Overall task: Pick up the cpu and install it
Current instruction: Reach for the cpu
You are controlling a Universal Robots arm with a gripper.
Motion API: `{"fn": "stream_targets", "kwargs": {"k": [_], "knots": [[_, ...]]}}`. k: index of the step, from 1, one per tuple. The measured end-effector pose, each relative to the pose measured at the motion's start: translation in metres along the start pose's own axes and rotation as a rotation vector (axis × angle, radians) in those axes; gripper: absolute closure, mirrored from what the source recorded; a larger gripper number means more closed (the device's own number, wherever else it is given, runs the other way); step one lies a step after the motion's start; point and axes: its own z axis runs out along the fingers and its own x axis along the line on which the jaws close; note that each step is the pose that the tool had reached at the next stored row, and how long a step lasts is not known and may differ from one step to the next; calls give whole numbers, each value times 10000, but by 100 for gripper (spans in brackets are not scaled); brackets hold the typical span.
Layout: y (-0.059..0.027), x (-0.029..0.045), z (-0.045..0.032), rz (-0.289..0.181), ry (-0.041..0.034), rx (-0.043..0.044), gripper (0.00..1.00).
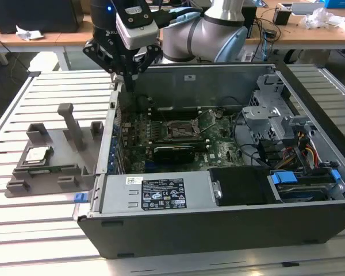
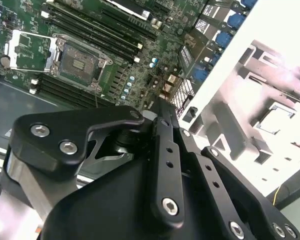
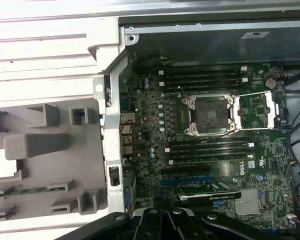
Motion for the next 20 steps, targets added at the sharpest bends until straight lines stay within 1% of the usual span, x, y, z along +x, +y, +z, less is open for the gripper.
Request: {"fn": "stream_targets", "kwargs": {"k": [1, 3, 4, 7, 12, 20], "knots": [[-4, 51, 0, -1, -1, -1, 89], [-7, 89, 1, -1, -1, -1, 89], [-10, 126, 0, -1, -1, -1, 89], [-15, 195, 0, 0, -1, -2, 89], [-22, 301, -2, 0, -1, -1, 89], [-33, 445, -5, -1, -1, -1, 89]]}}
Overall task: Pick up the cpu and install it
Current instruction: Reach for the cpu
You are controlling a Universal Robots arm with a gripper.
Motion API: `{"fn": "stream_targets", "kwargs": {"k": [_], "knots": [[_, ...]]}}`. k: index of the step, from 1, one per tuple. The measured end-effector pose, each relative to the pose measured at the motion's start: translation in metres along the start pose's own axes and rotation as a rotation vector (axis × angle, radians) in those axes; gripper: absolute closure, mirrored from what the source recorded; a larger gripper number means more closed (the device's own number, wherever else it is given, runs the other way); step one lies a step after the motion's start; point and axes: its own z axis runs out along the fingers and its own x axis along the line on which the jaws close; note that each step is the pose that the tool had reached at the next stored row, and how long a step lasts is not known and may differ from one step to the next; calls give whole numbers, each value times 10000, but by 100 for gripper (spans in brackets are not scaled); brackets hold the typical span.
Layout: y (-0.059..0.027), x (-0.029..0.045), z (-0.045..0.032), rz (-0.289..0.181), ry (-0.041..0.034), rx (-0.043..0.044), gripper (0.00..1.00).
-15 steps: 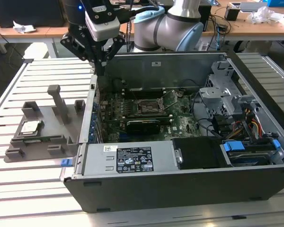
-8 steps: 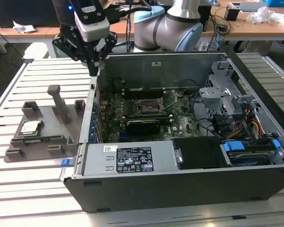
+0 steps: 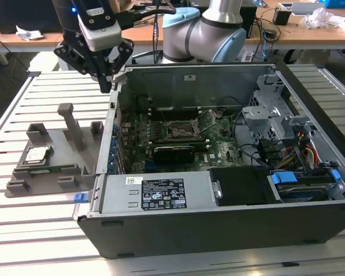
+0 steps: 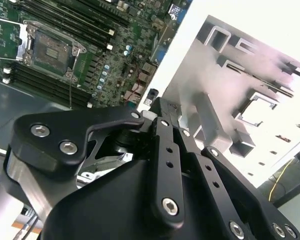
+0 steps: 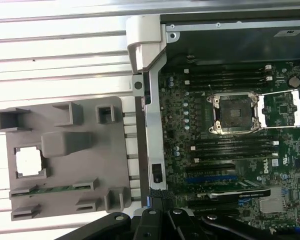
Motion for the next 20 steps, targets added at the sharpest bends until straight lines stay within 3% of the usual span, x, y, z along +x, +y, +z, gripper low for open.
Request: {"fn": "stream_targets", "kwargs": {"k": [9, 20], "knots": [[-14, 182, -3, 0, 1, 0, 89], [-26, 351, -4, 1, 1, 0, 89]]}}
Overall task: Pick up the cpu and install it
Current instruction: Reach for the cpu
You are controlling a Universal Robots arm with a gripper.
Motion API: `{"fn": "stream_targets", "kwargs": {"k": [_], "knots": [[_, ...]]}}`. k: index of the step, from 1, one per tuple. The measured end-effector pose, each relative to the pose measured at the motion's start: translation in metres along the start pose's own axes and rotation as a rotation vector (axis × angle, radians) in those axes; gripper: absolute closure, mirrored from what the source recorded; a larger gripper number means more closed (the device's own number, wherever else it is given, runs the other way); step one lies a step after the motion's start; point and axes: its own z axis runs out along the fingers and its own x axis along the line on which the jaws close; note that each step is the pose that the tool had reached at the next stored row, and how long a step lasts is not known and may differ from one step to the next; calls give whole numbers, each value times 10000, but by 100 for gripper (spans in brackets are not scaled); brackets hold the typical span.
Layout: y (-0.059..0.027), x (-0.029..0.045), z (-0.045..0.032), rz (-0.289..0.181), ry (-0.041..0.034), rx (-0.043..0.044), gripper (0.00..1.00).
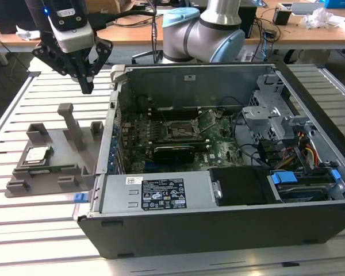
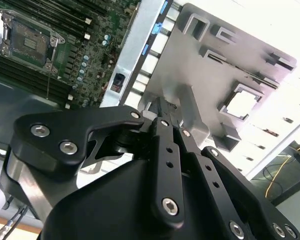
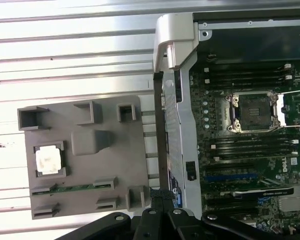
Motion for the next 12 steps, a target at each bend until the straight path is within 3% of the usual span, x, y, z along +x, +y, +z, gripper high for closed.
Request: {"fn": "stream_targets", "kwargs": {"k": [12], "knots": [[-13, 169, -1, -1, -1, 0, 89]]}}
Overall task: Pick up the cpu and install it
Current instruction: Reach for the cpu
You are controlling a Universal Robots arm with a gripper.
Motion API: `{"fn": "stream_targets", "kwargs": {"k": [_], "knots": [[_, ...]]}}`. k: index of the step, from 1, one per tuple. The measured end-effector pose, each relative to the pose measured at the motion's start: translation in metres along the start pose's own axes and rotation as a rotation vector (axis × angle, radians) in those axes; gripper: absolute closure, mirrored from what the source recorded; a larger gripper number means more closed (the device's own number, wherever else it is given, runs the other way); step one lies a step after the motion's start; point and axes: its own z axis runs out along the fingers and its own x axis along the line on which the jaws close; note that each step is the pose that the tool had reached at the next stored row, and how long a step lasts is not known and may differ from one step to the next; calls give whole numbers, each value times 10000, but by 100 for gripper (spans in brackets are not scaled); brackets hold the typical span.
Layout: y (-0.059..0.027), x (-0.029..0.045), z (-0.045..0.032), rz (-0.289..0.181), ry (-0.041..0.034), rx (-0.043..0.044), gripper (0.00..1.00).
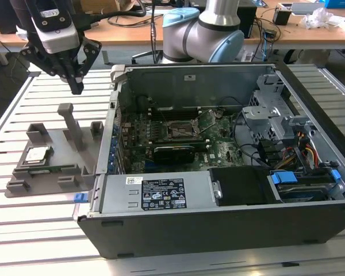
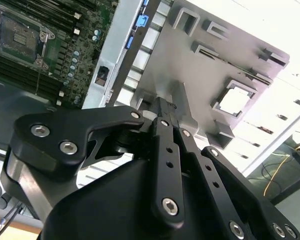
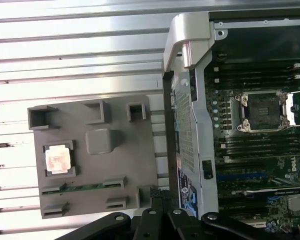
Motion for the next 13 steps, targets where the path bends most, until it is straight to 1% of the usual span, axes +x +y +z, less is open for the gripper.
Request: {"fn": "stream_targets", "kwargs": {"k": [8, 9, 13], "knots": [[-7, 91, -1, 0, 1, 0, 89], [-8, 114, -2, 1, 0, 0, 89], [-12, 167, -3, 1, 1, 0, 89]]}}
